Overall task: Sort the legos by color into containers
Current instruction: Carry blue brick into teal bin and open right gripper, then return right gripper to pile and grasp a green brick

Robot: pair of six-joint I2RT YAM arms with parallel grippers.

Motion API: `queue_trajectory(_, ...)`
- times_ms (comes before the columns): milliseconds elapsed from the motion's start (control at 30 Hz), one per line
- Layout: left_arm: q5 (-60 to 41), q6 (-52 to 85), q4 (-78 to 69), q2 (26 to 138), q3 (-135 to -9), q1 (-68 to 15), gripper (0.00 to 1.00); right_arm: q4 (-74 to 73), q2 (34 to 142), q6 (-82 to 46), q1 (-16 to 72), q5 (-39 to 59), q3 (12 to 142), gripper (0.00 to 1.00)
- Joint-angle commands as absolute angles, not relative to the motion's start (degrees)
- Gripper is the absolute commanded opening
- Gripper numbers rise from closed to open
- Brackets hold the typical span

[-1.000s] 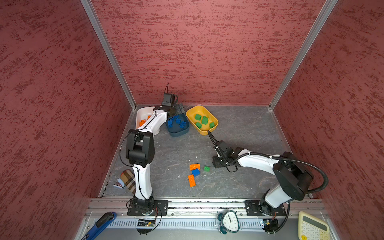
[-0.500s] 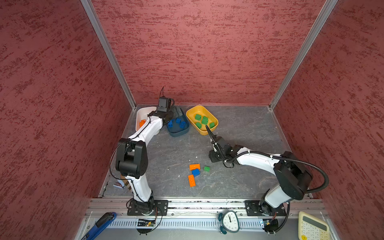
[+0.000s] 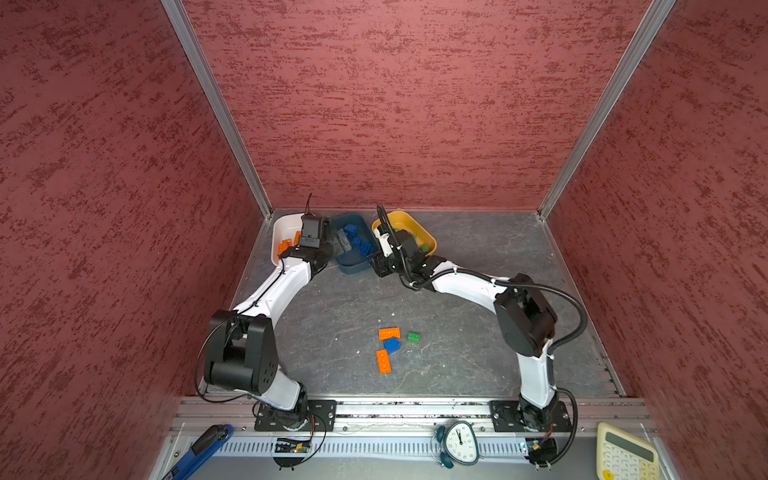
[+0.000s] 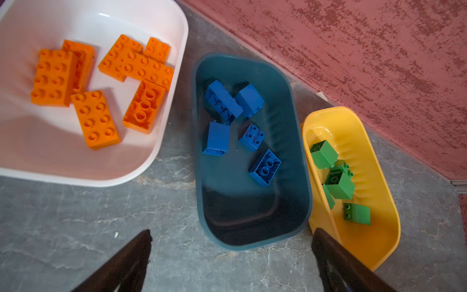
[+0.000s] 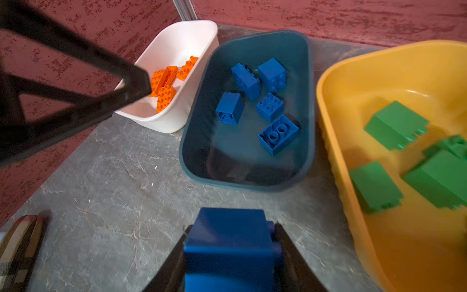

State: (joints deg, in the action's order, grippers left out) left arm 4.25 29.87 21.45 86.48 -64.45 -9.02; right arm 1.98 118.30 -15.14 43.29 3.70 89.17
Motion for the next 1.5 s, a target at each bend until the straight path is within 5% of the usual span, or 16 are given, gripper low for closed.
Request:
queue_trajectory(0, 6.10, 32.06, 21.72, 83.20, -60.11, -8.89, 0.99, -0.09, 121.99, -13.62, 42.64, 5.70, 94.94, 0.28)
queue_trajectory(300, 2.64, 35.36, 23.37, 81.57, -54.94, -8.09, 0.99, 1.49, 135.51, -13.69, 41.45, 5.81, 111.94, 0.33)
queue_trajectory(433, 2.77, 35.58, 23.44, 80.65, -54.34, -8.74, 0.99, 7.72, 140.80, -12.48, 41.22, 6.66, 123.05, 0.65)
queue_trajectory(500, 3.72, 35.25, 23.87, 80.42, -54.24, -9.22, 0.99, 7.80, 139.93, -10.07, 41.29, 8.97, 122.83, 0.72)
queue_trajectory(933, 3.48, 34.56, 23.99, 83.51, -55.06, -12.02, 0.99, -3.48, 108.74, -3.49, 41.31, 13.58, 78.24, 0.82)
queue_trajectory(1167, 1.42, 35.51, 23.12, 86.28, -55.87, -12.88, 0.99, 8.51, 94.67, -1.40, 41.31, 11.40, 60.87, 0.82)
queue_trajectory(1467, 0.00, 35.96, 22.90, 87.85, -58.54, -13.45, 0.99, 30.26, 91.03, 8.45, 43.14, 13.84, 57.54, 0.78)
